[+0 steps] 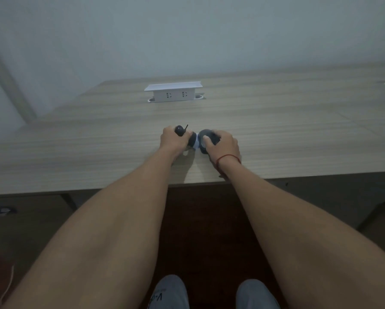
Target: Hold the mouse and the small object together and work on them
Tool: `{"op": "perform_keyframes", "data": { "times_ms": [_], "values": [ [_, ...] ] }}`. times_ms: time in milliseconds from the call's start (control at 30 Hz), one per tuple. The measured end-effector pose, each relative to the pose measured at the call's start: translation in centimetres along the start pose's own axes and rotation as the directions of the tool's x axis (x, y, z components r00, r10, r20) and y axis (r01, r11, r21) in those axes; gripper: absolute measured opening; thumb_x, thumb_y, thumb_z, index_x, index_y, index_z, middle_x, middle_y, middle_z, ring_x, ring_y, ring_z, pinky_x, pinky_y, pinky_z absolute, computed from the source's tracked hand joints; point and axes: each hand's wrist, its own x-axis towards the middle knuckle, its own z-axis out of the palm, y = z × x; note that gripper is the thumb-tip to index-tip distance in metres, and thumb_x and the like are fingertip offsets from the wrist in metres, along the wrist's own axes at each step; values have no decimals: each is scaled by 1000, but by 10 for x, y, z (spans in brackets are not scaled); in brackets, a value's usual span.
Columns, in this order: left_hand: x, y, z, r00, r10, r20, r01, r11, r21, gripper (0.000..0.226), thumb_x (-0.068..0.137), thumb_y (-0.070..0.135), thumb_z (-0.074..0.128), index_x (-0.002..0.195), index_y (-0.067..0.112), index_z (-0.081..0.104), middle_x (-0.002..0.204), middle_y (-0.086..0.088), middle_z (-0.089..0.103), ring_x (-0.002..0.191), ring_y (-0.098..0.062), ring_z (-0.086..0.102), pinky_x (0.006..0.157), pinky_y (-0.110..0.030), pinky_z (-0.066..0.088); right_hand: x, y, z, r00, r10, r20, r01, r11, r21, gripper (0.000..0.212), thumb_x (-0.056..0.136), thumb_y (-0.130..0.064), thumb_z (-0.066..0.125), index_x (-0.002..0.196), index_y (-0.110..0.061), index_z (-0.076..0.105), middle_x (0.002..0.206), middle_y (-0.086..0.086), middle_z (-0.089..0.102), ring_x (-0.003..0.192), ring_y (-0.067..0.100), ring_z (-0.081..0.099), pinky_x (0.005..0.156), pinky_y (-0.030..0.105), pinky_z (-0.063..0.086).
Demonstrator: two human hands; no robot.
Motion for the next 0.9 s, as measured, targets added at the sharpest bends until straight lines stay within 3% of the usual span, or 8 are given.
{"op": "perform_keyframes", "data": {
  "times_ms": [133,200,333,467,533,667,767,900],
  "values": [
    [2,1,13,989,16,-144,-11,999,33,20,89,28,63,98,10,60,92,-5,60,85,-24,57,75,-31,44,0,1,-1,1000,-3,2,3,1000,-3,38,82,-44,61,117,-30,60,116,-2,64,100,19,59,79,37,51],
    [3,1,15,993,-9,-115,13,999,35,26,90,29,62,104,6,61,95,-8,61,86,-25,58,77,-33,48,0,1,0,1000,1,-8,-1,1000,-18,37,83,-45,60,118,-31,60,115,-2,64,99,19,59,76,37,50],
    [2,4,-13,971,-91,221,117,987,-107,17,91,23,64,89,7,59,77,-13,63,64,-22,60,55,-29,54,2,-1,3,998,18,-52,-20,999,-45,36,85,-44,59,118,-28,60,115,2,64,99,23,59,71,32,40],
    [-5,13,-42,860,-223,459,211,974,78,25,89,25,66,105,6,61,98,-16,70,84,-22,66,65,-26,56,2,-3,4,998,34,-53,-37,998,-42,39,87,-41,58,122,-24,58,120,4,62,104,24,57,74,32,37],
    [-9,15,-39,887,-189,421,188,981,45,28,90,24,65,109,4,61,101,-17,68,86,-23,65,66,-28,55,0,-3,3,998,26,-61,-28,999,-28,37,87,-39,59,120,-22,60,117,5,63,97,21,57,73,31,37],
    [-16,14,-23,983,-90,160,111,986,-128,13,91,20,63,94,8,60,94,-16,64,68,-19,62,55,-26,52,-3,-3,1,998,20,-64,-22,999,-23,34,87,-39,60,116,-21,62,114,7,64,92,21,57,72,31,38],
    [-16,14,-23,959,-125,256,156,982,-107,15,91,20,64,86,7,58,81,-15,62,60,-17,56,46,-24,48,-3,-3,-1,997,34,-62,-35,999,-9,37,87,-38,60,118,-18,62,117,8,63,102,25,58,75,30,38],
    [-11,10,-21,982,-108,156,127,985,-117,15,88,22,68,90,8,62,87,-14,68,61,-14,64,43,-22,51,-5,-5,-2,997,27,-69,-28,999,-19,36,88,-39,60,116,-17,63,115,10,64,101,26,58,74,30,39]
  ]
}}
